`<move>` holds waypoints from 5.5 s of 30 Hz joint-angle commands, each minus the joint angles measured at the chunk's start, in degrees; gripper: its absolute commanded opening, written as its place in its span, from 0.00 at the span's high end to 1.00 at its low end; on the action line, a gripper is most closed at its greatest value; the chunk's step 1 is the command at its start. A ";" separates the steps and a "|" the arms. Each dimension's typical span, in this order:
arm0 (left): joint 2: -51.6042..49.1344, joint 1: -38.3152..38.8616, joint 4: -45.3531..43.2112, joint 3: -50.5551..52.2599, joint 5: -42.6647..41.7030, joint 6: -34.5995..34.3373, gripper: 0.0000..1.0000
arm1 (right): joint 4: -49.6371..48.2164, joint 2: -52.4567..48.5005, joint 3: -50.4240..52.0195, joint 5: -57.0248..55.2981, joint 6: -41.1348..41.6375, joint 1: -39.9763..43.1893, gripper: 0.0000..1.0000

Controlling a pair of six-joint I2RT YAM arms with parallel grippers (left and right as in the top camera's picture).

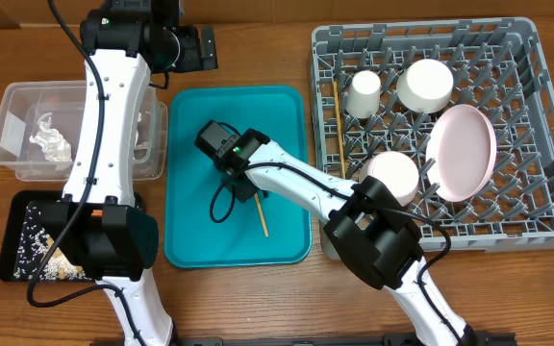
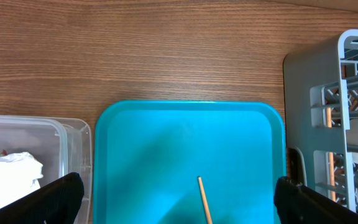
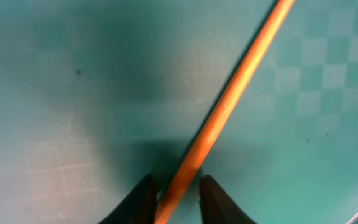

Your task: Sort waste into correct bins and load items into the dishwasher

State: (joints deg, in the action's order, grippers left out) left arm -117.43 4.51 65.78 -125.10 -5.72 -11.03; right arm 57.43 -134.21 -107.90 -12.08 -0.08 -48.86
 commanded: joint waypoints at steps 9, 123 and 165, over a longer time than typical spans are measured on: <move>0.52 0.37 0.04 0.24 0.35 -0.37 0.00 | 3.37 -3.50 0.46 -1.40 -0.17 0.17 0.90; -9.53 -9.53 -25.97 0.22 2.49 -10.25 0.01 | 7.37 19.54 -7.56 16.65 1.77 24.59 0.00; -13.73 -9.55 8.41 0.02 20.87 -8.83 0.96 | 7.34 19.54 -7.56 16.65 1.77 24.59 0.00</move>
State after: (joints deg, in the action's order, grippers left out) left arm -132.40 -2.09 74.98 -124.79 12.91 -19.33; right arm 65.17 -114.93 -115.44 4.91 1.50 -24.40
